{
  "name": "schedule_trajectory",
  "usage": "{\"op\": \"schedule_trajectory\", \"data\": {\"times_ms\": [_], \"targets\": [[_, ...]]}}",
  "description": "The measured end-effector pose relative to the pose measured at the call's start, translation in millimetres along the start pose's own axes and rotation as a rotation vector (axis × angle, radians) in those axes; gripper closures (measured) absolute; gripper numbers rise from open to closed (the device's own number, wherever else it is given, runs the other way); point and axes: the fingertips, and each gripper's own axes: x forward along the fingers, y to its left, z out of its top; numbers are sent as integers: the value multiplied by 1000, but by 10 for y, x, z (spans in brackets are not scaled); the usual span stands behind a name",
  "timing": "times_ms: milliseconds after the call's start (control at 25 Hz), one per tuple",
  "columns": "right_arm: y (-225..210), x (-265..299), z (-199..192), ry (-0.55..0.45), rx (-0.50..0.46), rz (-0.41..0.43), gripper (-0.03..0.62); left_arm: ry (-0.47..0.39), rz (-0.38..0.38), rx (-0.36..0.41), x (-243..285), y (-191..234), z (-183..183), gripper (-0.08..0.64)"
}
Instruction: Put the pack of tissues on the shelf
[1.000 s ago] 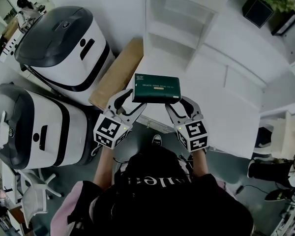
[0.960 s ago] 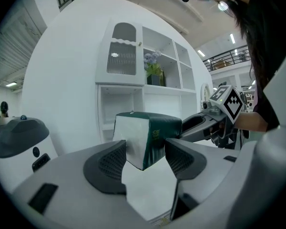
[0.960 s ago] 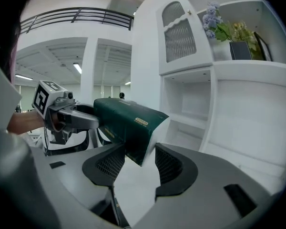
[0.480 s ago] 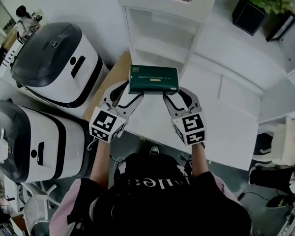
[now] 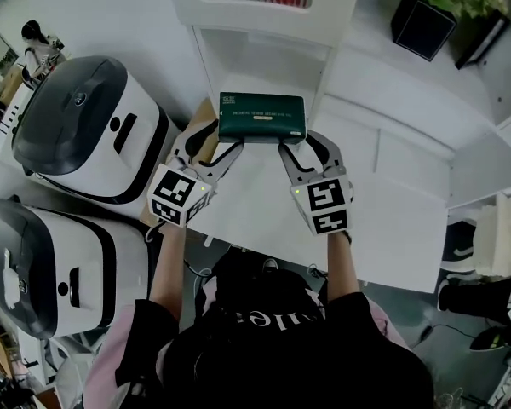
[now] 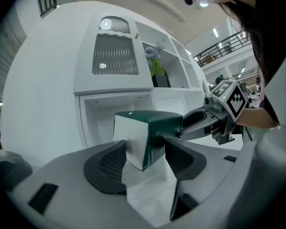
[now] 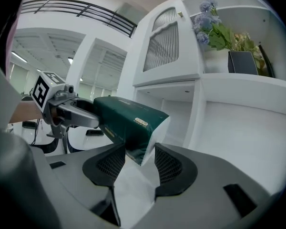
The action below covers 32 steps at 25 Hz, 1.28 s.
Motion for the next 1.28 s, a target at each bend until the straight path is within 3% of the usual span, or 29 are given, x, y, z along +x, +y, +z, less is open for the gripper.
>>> {"op": "schedule_trajectory", "data": {"times_ms": [600, 960, 1160, 1280], "targets": [[-133, 498, -211, 132, 48, -176, 373, 51, -155, -14, 498, 409, -414, 295], [-419, 833, -459, 214, 105, -317, 373, 66, -148, -38, 1026, 554, -717, 313], [-555, 901, -470, 169, 135, -366, 379, 39, -145, -95, 1165, 606, -750, 314], [-616, 913, -490, 74, 248, -369, 380, 25, -138, -133, 1249, 636, -732, 314]]}}
